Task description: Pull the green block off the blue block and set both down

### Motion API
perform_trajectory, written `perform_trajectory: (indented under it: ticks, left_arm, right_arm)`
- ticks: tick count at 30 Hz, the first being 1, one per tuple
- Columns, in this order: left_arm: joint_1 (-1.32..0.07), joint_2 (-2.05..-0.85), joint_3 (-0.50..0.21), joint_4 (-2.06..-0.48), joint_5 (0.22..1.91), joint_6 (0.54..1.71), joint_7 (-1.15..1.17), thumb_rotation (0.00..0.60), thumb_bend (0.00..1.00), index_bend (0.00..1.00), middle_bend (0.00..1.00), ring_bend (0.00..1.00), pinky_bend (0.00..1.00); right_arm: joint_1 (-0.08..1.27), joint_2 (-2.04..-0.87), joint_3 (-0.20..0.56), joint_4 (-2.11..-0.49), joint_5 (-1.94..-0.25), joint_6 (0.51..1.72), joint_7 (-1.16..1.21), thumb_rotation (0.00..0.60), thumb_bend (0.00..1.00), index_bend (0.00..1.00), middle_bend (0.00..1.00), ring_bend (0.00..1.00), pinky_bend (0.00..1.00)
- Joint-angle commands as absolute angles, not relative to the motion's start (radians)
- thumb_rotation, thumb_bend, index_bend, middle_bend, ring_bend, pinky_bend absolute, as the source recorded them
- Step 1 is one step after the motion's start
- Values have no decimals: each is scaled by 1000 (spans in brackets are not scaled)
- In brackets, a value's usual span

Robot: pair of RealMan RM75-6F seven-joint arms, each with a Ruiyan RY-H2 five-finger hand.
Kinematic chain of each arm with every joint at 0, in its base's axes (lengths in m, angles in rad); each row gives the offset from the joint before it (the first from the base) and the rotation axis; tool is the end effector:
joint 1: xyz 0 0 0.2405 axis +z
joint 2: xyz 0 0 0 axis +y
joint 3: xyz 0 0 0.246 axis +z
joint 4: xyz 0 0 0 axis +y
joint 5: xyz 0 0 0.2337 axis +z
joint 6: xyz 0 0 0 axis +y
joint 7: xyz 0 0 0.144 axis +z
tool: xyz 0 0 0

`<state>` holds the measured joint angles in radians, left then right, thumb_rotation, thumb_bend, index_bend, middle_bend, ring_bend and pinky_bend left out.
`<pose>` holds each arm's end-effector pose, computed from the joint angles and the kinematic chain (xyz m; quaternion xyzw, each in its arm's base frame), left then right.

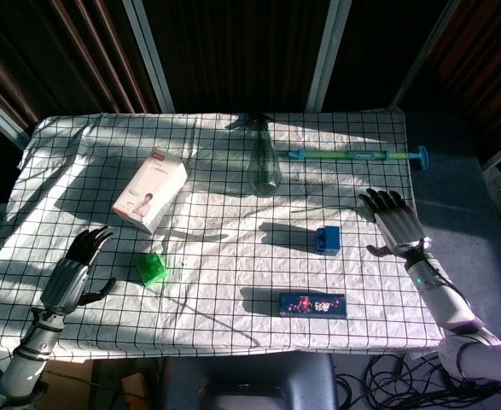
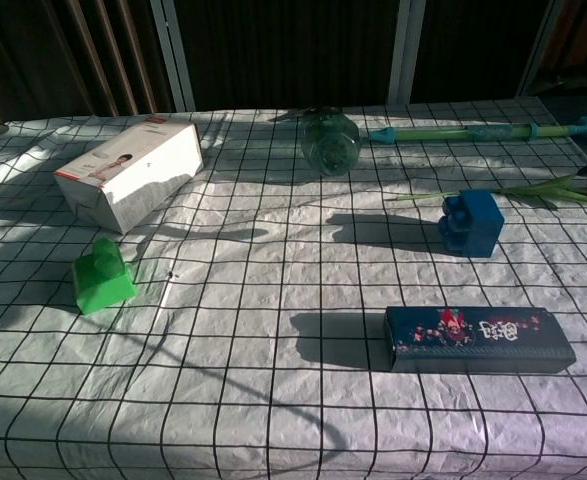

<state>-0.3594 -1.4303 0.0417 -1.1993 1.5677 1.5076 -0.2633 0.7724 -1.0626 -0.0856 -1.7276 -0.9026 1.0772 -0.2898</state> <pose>-0.2933 0.2535 0.0578 -0.6493 -0.3547 -0.4918 0.4591 -0.2331 -0.3285 0.0973 0.7093 -0.3877 0.2515 0.5323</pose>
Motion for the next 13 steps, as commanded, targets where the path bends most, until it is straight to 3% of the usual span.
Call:
perform_trajectory:
  ticks: [1, 6, 13]
  left_arm:
    - [-106, -1260, 20, -1450, 1378, 1739, 129, 600, 362, 0, 0, 0, 0]
    - [-57, -1257, 34, -1462, 1361, 1714, 87, 600, 385, 0, 0, 0, 0]
    - [-68, -1230, 51, -1493, 1358, 1616, 69, 600, 395, 0, 0, 0, 0]
  right_arm:
    - [431, -1068, -183, -1770, -1063, 1528, -353, 600, 149, 0, 0, 0, 0]
    - [277, -1171, -177, -1650, -1110, 1654, -272, 600, 149, 0, 0, 0, 0]
    - [241, -1182, -157, -1609, -1146, 1640, -233, 600, 148, 0, 0, 0, 0]
